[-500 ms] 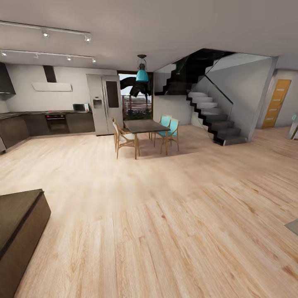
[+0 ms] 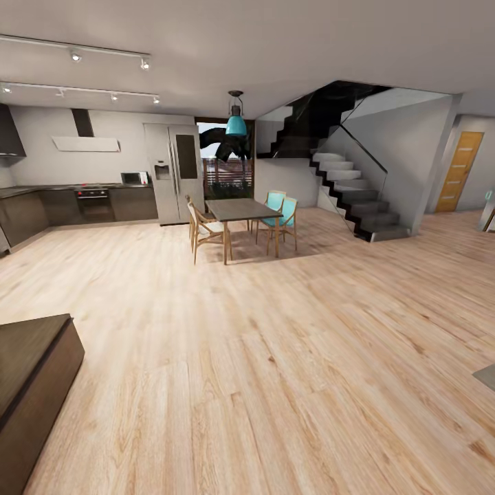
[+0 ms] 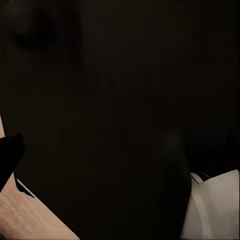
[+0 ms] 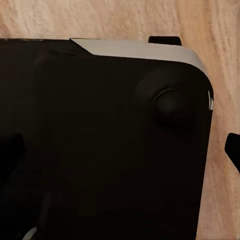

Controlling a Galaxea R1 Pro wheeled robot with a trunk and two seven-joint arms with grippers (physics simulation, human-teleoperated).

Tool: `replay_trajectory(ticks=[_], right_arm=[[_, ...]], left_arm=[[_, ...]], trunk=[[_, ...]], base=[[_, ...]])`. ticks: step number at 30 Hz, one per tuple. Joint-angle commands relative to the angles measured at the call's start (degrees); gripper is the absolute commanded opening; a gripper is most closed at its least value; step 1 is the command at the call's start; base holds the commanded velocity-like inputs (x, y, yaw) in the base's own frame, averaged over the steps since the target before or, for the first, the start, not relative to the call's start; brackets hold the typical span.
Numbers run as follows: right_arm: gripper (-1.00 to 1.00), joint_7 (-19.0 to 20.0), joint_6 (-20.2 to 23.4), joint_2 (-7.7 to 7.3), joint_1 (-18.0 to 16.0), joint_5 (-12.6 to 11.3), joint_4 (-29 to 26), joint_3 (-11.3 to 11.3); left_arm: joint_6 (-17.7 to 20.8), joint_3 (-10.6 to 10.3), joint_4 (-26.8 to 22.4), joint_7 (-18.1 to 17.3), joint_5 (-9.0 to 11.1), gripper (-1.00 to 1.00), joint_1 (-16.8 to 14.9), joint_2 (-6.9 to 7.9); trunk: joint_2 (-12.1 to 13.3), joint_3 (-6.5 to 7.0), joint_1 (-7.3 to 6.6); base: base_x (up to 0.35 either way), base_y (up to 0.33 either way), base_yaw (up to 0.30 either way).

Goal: Turn on the radio receiver that's on the table in the living room.

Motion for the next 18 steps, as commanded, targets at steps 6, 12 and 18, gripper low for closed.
replay_trajectory(ticks=[6, 12, 18], right_arm=[[1.0, -0.1, -1.9, -1.39, 0.0, 0.1, -1.2, 0.0], [1.0, -0.1, -3.1, -3.32, -0.3, 0.1, -3.2, -0.2], [1.0, 0.0, -3.2, -5.25, -0.6, 0.0, -5.1, -0.3]], left_arm=[[-0.2, -0.3, -0.8, 0.0, 0.1, 1.0, 0.0, -0.49], [-0.3, -0.4, -2.7, -0.1, -0.1, 1.0, 0.0, -0.53], [0.3, -0.5, -4.7, 0.0, -0.3, 1.0, 0.0, -1.1]], trunk=[[0.0, 0.0, 0.0], [0.0, 0.0, 0.0], [0.0, 0.0, 0.0]], base=[[0.0, 0.0, 0.0], [0.0, 0.0, 0.0], [0.0, 0.0, 0.0]])
